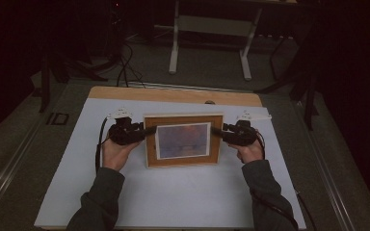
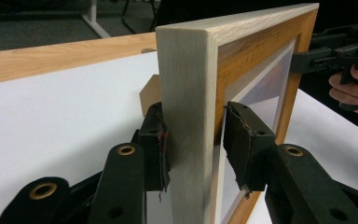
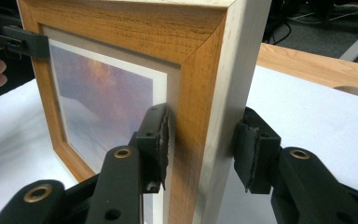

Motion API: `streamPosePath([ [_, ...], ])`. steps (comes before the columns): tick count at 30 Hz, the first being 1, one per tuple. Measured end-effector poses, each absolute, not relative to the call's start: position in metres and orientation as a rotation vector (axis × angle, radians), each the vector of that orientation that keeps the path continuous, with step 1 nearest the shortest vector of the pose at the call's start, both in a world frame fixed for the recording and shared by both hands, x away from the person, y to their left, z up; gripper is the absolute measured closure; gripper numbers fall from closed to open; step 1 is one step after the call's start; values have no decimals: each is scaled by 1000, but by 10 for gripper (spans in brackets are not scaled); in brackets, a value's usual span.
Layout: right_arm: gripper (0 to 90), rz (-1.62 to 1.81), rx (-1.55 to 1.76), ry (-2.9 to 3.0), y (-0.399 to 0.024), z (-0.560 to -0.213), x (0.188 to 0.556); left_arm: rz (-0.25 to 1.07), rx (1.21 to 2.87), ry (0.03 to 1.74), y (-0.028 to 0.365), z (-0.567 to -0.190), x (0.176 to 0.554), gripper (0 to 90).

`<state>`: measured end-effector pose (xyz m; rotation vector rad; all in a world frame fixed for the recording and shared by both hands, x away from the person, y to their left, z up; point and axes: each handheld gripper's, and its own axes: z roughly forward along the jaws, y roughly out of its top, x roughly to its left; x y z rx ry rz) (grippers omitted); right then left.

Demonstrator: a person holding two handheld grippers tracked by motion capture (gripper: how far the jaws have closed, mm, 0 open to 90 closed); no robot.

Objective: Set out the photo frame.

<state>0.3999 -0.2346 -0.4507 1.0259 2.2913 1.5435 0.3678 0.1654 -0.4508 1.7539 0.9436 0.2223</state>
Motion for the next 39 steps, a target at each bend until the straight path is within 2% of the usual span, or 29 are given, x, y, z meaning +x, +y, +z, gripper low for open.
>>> streamPosePath([
  [39, 613, 1521, 1026, 2288, -238, -451, 388, 187, 1743, 943, 166, -451, 378, 598],
])
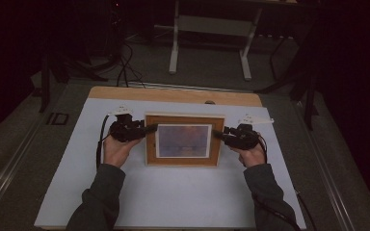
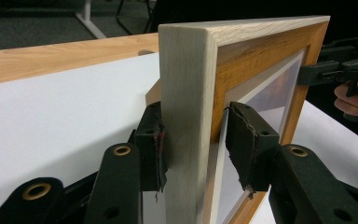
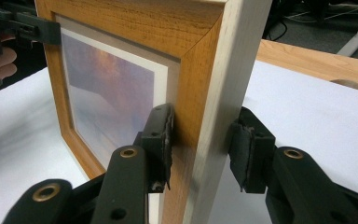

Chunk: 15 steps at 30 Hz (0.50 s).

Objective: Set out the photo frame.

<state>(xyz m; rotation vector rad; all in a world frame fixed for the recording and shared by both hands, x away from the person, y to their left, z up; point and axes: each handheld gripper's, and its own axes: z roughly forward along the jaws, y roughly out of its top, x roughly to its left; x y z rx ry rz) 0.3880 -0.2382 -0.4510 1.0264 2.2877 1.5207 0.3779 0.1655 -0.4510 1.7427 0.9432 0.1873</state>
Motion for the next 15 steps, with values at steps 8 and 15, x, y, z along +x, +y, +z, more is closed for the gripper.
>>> streamPosePath([
  [8, 613, 1515, 1020, 2292, -238, -451, 388, 177, 1737, 962, 165, -450, 378, 589],
  [15, 607, 1513, 1017, 2292, -238, -450, 389, 170, 1735, 970, 165, -450, 377, 585],
])
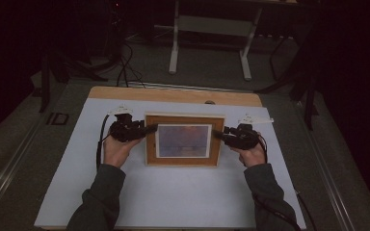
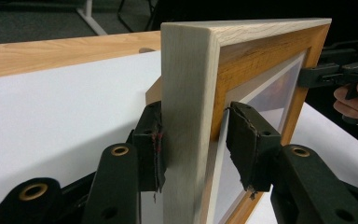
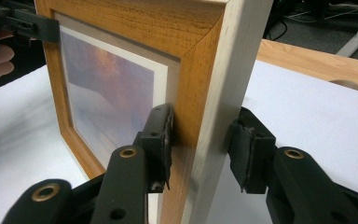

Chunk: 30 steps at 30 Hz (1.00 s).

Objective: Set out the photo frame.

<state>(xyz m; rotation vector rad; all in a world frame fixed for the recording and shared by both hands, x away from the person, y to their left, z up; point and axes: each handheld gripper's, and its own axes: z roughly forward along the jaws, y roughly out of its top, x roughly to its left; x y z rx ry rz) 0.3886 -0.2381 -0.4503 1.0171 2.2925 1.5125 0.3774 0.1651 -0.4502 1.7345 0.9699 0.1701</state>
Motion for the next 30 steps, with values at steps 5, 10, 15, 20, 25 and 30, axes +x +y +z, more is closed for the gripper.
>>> streamPosePath([
  [5, 575, 1495, 1017, 2301, -239, -450, 388, 169, 1736, 975, 165, -451, 377, 545],
  [10, 561, 1495, 1018, 2297, -242, -450, 386, 175, 1733, 963, 166, -449, 373, 530],
  [15, 553, 1498, 1010, 2296, -246, -448, 383, 182, 1721, 962, 170, -447, 370, 528],
  [20, 550, 1500, 1005, 2292, -249, -445, 380, 200, 1702, 962, 176, -443, 366, 528],
  [25, 538, 1502, 995, 2298, -252, -443, 379, 208, 1698, 964, 181, -442, 361, 522],
  [30, 510, 1498, 1000, 2345, -247, -452, 383, 212, 1707, 974, 185, -446, 355, 563],
])
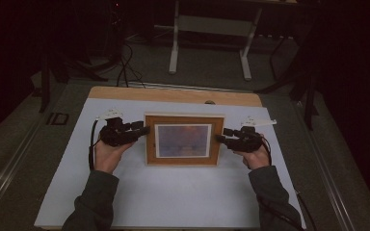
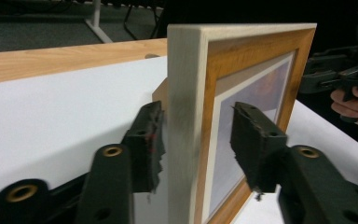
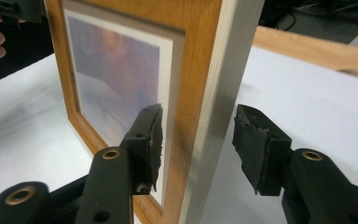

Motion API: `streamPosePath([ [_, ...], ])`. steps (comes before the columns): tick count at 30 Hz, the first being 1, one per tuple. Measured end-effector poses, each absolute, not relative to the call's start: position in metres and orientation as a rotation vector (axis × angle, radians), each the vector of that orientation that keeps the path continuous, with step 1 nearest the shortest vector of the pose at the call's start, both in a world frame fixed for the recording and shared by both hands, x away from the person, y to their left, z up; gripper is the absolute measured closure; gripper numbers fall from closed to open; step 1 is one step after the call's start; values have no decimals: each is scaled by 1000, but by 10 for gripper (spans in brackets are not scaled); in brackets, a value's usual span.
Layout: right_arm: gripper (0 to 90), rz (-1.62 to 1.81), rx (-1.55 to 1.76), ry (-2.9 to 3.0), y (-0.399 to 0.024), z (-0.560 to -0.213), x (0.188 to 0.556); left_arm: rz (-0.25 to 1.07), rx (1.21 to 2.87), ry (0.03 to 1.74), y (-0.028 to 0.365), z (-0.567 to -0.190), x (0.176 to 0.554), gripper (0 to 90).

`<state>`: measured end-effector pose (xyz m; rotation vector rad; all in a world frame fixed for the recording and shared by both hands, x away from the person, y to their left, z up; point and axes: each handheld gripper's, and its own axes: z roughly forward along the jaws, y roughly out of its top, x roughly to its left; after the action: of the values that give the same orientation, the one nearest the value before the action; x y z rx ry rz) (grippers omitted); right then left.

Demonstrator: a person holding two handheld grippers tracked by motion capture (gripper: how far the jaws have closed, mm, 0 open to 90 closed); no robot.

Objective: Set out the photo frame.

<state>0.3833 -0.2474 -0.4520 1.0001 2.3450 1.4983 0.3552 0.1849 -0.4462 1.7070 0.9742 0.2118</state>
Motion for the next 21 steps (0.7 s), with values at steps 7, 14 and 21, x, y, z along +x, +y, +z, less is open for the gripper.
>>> streamPosePath([
  [7, 502, 1503, 999, 2372, -238, -463, 384, 219, 1744, 995, 184, -450, 359, 649],
  [14, 518, 1509, 998, 2369, -239, -463, 381, 216, 1743, 987, 183, -450, 362, 685],
  [21, 521, 1510, 996, 2377, -239, -462, 381, 221, 1735, 1006, 184, -449, 363, 639],
])
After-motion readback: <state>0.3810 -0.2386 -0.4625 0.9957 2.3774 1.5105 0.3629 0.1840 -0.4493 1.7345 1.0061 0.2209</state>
